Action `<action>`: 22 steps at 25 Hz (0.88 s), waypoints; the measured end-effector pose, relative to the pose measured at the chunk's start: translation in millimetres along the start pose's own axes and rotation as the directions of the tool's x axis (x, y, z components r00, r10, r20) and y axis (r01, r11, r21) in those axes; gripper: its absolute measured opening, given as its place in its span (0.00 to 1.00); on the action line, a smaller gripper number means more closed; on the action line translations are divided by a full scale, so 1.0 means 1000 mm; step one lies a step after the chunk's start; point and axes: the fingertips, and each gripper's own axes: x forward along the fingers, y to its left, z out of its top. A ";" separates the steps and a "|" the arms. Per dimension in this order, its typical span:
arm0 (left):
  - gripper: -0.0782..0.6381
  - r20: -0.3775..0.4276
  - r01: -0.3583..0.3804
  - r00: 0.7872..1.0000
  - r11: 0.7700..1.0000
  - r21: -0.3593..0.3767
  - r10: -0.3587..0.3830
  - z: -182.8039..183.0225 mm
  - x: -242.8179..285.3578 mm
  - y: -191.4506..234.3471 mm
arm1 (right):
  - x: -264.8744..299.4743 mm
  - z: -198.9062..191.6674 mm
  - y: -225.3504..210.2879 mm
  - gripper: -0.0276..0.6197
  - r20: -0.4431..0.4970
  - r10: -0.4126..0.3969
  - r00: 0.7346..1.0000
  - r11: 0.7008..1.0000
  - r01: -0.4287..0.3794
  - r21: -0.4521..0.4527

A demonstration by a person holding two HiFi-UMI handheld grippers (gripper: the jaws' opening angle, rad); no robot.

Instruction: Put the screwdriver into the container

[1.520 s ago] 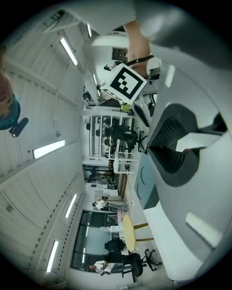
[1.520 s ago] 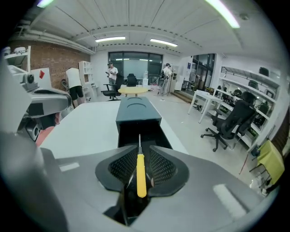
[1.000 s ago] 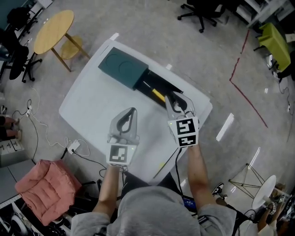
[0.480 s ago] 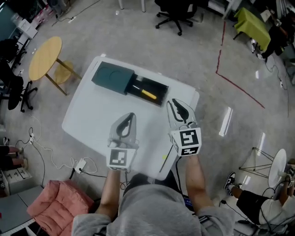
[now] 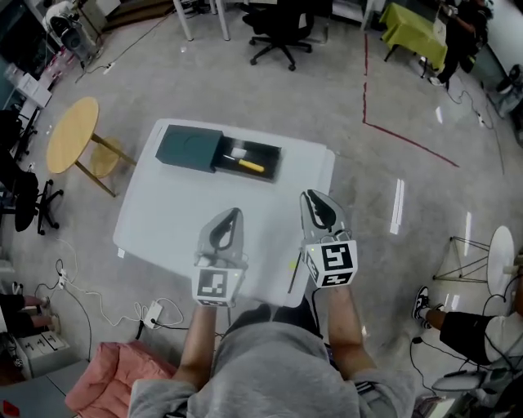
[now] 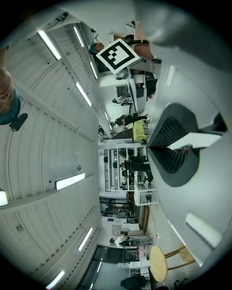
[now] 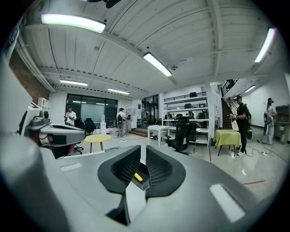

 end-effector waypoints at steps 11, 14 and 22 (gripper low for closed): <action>0.13 0.002 0.095 0.995 0.995 0.012 -0.095 -0.003 -0.038 -0.032 | -0.069 -0.020 0.011 0.07 0.012 -0.113 0.993 0.993 0.113 0.016; 0.13 0.006 0.113 0.994 0.993 0.012 -0.113 -0.003 -0.047 -0.038 | -0.085 -0.027 0.016 0.05 0.011 -0.140 0.990 0.990 0.139 0.019; 0.12 -0.021 0.149 0.989 0.989 -0.009 -0.149 -0.022 -0.066 -0.048 | -0.115 -0.052 0.036 0.05 -0.010 -0.174 0.985 0.984 0.174 0.021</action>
